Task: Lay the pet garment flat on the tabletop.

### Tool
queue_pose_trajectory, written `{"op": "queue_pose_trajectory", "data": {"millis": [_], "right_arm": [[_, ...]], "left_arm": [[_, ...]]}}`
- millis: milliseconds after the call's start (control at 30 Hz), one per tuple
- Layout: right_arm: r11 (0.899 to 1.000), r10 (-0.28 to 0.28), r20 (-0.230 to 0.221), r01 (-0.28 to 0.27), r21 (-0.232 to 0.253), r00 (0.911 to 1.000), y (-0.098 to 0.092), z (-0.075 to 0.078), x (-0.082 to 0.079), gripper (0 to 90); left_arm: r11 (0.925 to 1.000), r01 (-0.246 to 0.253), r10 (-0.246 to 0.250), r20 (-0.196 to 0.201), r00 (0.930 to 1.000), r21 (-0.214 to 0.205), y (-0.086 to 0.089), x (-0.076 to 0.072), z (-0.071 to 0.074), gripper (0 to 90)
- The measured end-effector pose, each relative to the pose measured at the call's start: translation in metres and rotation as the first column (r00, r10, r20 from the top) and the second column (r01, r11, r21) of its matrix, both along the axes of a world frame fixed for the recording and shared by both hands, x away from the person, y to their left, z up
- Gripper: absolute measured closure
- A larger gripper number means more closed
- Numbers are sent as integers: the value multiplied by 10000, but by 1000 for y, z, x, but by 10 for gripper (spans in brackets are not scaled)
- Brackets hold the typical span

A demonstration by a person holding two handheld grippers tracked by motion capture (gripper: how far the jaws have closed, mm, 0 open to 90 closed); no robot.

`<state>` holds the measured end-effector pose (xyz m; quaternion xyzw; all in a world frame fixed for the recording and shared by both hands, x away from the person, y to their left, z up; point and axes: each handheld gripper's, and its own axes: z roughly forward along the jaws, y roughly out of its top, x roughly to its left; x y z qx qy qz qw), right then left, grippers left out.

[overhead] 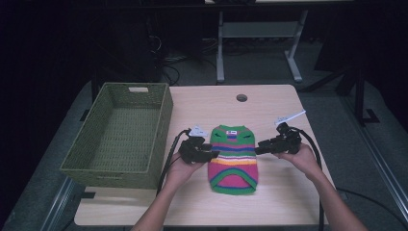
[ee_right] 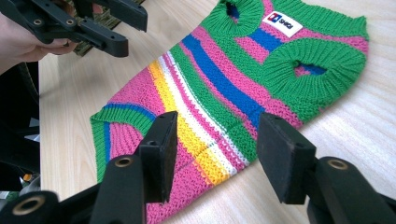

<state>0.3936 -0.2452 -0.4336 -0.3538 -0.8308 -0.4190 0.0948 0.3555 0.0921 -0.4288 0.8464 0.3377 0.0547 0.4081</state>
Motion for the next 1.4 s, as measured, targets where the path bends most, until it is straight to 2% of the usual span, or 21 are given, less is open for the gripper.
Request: {"op": "queue_pose_trajectory", "data": {"millis": [200,333,433,533,733,800,867,900,1167,1400], "right_arm": [[10000,-27,69,27,56,10000,-4,0,-5,460],[10000,-88,30,88,31,10000,-6,-1,-7,421],[9999,-76,-40,76,76,10000,-8,0,-8,412],[9998,-132,23,132,122,9999,-9,1,-11,394],[9999,-76,116,74,135,9999,-11,2,-17,390],[9999,-58,185,55,143,9998,-13,4,-20,383],[9999,-50,213,48,115,9998,-14,4,-21,380],[9999,-106,358,103,99,9993,-15,4,-22,371],[9996,-269,355,264,137,9990,-25,2,-30,361],[9993,-346,355,340,152,9988,-33,-1,-37,352]], "left_arm": [[10000,46,-46,1,10000,12,2,-4,2,502],[9998,-78,77,-45,10000,-204,4,-7,4,445],[9997,-22,21,-46,10000,-233,5,-8,5,432],[9990,-53,50,-52,10000,-435,5,-10,7,423],[9994,41,-42,-33,10000,-350,6,-12,9,387],[9987,-23,20,-65,10000,-502,7,-13,9,370],[9990,-16,15,-22,10000,-455,7,-14,10,369],[9990,-106,107,16,9999,-434,8,-16,9,357],[9992,-140,138,-42,9999,-374,13,-21,6,323],[9985,-229,221,-179,9996,-492,19,-26,2,298]]}}
